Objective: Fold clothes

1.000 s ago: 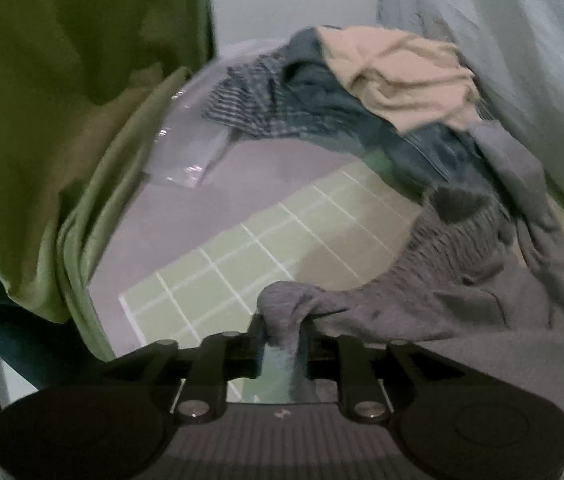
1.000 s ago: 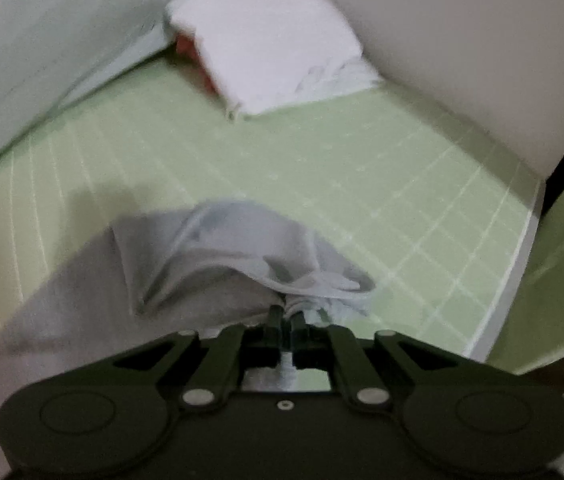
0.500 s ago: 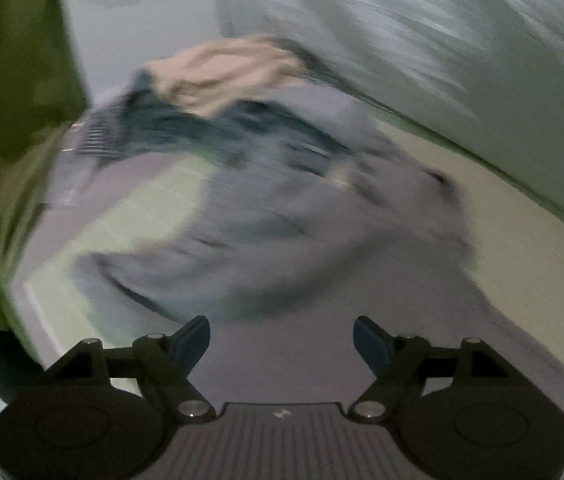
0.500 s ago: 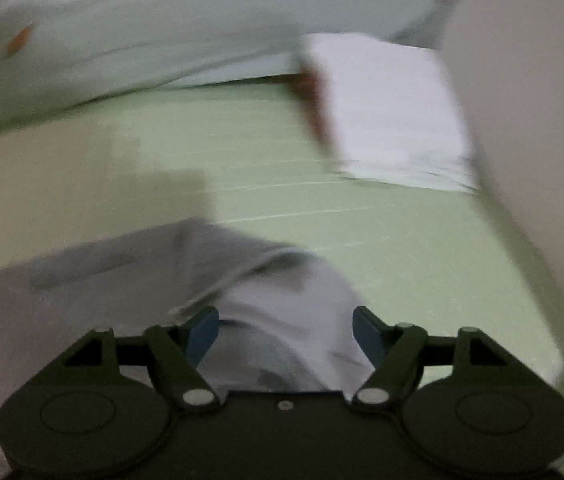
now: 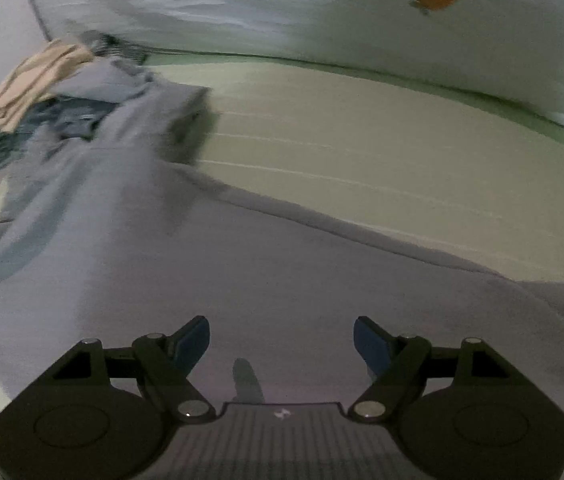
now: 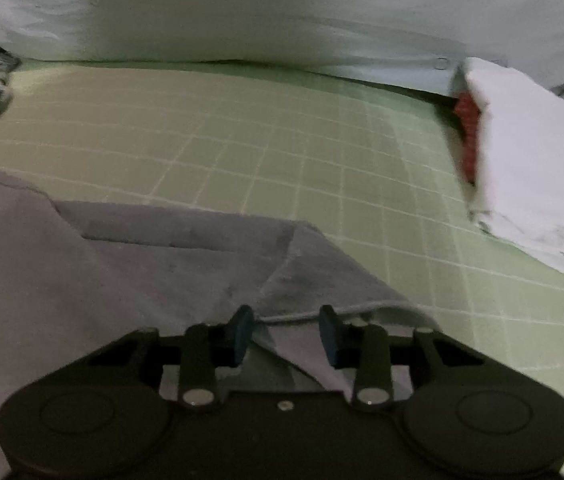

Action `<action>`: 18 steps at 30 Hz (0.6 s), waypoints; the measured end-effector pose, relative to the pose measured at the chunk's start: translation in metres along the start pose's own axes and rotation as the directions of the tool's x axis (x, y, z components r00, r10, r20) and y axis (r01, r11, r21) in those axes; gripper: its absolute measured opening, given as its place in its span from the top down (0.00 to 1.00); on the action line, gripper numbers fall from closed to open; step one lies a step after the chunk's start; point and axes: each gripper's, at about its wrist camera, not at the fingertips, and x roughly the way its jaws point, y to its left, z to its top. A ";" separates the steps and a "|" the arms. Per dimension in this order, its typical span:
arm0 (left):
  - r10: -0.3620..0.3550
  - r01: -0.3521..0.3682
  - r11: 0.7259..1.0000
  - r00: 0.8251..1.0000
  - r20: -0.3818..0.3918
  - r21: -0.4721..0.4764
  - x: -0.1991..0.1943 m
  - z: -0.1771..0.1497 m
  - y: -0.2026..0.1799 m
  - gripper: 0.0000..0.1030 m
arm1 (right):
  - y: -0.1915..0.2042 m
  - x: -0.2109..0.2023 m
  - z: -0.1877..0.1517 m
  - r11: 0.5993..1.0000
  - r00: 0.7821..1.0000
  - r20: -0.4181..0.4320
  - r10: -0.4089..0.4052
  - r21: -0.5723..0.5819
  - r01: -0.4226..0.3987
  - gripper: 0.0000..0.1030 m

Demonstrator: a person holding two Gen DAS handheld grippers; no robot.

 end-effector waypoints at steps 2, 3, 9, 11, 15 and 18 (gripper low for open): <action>-0.001 0.001 1.000 1.000 -0.004 0.014 0.002 -0.005 -0.012 0.22 | -0.004 -0.002 0.002 0.998 0.998 0.005 0.057 0.027 -0.058 0.50; 0.001 -0.001 1.000 1.000 -0.008 0.016 0.004 -0.007 -0.016 0.22 | -0.006 -0.002 0.004 0.996 0.997 0.006 0.082 0.043 -0.083 0.45; 0.002 -0.004 0.999 0.998 -0.068 -0.033 0.012 -0.025 -0.024 0.21 | -0.002 0.010 0.009 0.998 0.997 -0.029 0.066 0.012 -0.066 0.73; 0.003 -0.005 0.999 0.998 -0.070 -0.038 0.013 -0.028 -0.022 0.18 | -0.003 0.009 0.010 0.999 0.999 -0.020 0.048 -0.012 -0.048 0.92; -0.008 0.001 0.996 0.997 -0.077 -0.091 0.015 -0.031 -0.016 0.14 | -0.026 -0.001 0.023 1.000 0.999 0.047 0.004 -0.016 -0.003 0.99; 0.000 -0.008 0.994 0.997 -0.081 -0.108 0.015 -0.032 -0.015 0.10 | -0.057 -0.007 0.045 0.998 0.991 0.116 -0.064 0.025 0.061 0.99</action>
